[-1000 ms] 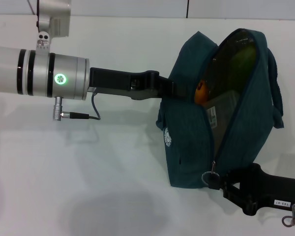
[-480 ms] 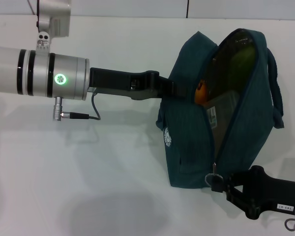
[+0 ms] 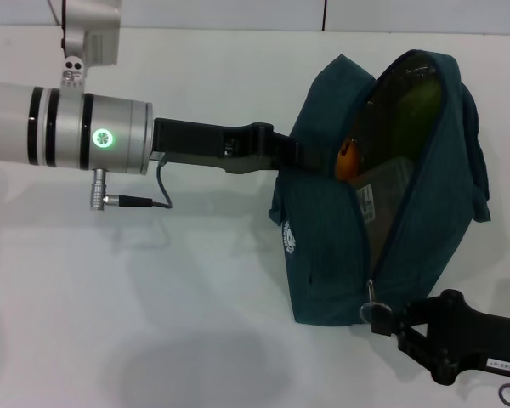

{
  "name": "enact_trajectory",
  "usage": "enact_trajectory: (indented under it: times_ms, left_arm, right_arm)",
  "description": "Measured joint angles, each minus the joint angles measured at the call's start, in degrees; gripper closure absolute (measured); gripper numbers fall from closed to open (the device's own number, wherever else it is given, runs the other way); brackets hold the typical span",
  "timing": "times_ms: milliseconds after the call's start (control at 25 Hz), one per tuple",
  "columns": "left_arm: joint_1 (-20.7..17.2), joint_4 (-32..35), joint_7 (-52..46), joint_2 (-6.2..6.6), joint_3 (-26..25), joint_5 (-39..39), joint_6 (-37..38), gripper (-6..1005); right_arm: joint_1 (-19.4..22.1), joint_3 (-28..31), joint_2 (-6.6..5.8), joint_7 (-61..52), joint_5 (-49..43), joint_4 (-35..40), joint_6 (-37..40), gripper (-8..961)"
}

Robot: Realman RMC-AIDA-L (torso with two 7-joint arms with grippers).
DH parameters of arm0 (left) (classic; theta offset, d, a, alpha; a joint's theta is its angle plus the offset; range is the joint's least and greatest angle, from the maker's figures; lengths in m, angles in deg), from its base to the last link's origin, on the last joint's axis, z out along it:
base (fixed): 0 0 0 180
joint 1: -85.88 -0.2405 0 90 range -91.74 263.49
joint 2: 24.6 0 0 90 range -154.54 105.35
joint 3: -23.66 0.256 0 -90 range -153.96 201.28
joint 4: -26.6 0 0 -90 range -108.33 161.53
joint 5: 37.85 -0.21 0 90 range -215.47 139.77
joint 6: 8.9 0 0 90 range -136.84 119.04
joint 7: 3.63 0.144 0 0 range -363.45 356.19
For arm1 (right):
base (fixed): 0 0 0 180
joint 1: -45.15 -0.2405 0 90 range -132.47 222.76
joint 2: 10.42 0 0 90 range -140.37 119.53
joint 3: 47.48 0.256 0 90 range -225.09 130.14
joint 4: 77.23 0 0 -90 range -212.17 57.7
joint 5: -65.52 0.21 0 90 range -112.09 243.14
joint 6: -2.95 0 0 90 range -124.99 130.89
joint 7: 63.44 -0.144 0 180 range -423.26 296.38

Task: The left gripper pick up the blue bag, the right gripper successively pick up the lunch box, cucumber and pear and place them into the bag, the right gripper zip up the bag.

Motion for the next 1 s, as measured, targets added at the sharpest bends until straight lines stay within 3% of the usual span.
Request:
enact_trajectory:
  times_ms: [360,1000]
  left_arm:
    - [-0.4,0.0,0.0,0.05,0.1,0.6,0.0,953]
    - [-2.6,-0.4,7.8,-0.04,0.1,4.5,-0.6,907]
  right_arm:
    - [3.8,0.1,-0.48,0.7,5.5,1.3,3.0,948]
    - [3.7,0.2,-0.55,2.5,9.9,1.4,8.9,947]
